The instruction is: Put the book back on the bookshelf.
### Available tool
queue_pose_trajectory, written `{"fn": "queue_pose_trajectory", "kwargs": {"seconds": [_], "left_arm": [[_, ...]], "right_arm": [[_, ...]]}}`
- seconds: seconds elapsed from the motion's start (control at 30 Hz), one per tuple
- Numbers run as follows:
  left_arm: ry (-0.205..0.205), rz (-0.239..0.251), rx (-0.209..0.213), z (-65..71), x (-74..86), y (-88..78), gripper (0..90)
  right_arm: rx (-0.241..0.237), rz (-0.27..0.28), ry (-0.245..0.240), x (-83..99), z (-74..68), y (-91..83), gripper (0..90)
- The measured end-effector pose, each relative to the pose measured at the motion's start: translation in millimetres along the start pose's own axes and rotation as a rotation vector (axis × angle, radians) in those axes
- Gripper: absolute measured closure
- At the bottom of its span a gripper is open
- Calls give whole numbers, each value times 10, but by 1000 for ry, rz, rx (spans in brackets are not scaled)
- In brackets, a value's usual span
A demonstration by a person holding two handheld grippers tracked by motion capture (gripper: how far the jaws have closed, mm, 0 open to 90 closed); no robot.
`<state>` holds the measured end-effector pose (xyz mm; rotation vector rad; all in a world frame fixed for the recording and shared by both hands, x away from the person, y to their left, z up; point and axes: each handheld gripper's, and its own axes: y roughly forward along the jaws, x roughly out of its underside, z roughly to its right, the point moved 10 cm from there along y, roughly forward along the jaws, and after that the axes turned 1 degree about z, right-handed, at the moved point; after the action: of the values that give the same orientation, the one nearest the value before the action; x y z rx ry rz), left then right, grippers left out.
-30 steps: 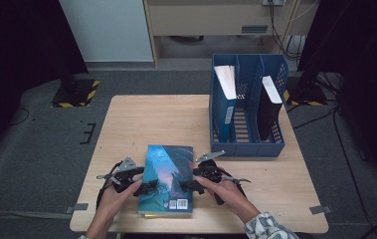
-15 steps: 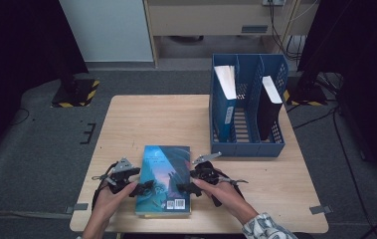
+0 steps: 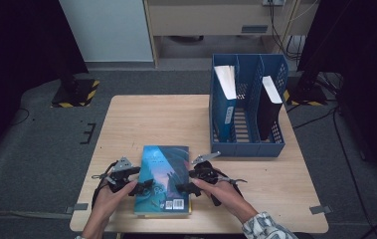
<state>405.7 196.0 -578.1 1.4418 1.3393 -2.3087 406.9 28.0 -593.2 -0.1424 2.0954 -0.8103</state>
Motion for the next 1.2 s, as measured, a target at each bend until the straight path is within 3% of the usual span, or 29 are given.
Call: {"fn": "queue_pose_trajectory", "kwargs": {"seconds": [0.23,0.4,0.5,0.63,0.7,0.83,0.93,1.2], "left_arm": [[14,15,17,8,-72,101,199],[16,18,17,13,-80,107,200],[19,11,18,12,-73,91,205],[16,5,4,13,-61,67,210],[14,2,-2,9,-51,49,210],[9,-1,-1,-8,-23,7,210],[1,1,2,-17,-9,-9,211],[-10,5,2,-18,-6,-4,207]], "right_arm": [[-41,14,45,-38,34,-5,91],[-39,30,49,-60,57,7,95],[-9,33,63,-81,100,-4,182],[-4,45,79,-124,110,-51,253],[11,52,57,-163,82,-66,253],[4,83,57,-262,6,-59,276],[11,61,25,-277,-51,20,270],[10,57,18,-255,-56,90,247]]}}
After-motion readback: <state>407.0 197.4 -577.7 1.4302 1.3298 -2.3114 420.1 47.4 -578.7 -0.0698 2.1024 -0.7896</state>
